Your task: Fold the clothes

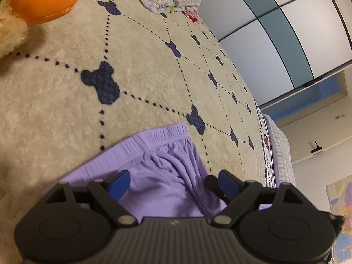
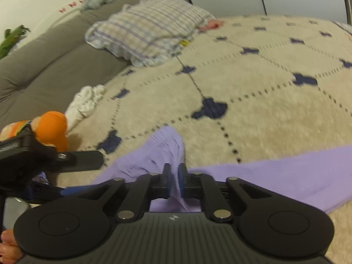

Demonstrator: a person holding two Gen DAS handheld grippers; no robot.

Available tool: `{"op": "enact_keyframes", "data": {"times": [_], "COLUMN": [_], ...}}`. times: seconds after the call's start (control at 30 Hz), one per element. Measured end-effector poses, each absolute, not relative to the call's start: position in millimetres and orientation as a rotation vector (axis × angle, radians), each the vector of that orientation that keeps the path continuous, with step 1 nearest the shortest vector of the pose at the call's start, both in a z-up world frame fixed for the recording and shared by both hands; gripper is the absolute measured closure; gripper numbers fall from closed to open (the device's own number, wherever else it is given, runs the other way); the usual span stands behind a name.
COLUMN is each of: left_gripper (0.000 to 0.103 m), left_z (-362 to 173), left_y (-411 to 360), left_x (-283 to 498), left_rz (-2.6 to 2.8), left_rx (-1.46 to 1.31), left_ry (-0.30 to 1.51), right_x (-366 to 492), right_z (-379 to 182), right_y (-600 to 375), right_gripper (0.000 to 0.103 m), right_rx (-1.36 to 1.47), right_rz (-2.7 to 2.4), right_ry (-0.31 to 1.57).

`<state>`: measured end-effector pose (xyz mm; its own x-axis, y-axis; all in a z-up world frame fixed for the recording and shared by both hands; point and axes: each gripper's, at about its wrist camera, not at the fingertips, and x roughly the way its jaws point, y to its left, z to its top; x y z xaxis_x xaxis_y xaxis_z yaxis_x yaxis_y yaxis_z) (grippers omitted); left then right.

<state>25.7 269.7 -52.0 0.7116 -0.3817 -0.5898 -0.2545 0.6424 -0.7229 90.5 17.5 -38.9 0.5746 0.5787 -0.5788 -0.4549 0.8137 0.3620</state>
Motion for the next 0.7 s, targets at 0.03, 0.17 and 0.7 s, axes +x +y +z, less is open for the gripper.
{"op": "enact_keyframes", "data": {"times": [0.03,0.17,0.7], "left_gripper": [0.015,0.015,0.015], "left_z": [-51.5,-48.0,-47.5], "left_y": [270.9,275.5,283.0], "left_x": [25.0,23.1,23.3], "left_rz": [-0.08,-0.08,-0.113], "left_rx": [-0.901,-0.917,-0.982], "left_ry": [0.797,0.771,0.759], "right_x": [88.8,82.9,52.9], "right_z": [-35.8,-22.2,-8.5], "right_y": [17.3,17.5,25.8], "right_gripper": [0.1,0.101,0.101], "right_rx": [0.181,0.172,0.034], "right_rz": [0.619,0.66,0.807], "right_ry": [0.729,0.697,0.743]}}
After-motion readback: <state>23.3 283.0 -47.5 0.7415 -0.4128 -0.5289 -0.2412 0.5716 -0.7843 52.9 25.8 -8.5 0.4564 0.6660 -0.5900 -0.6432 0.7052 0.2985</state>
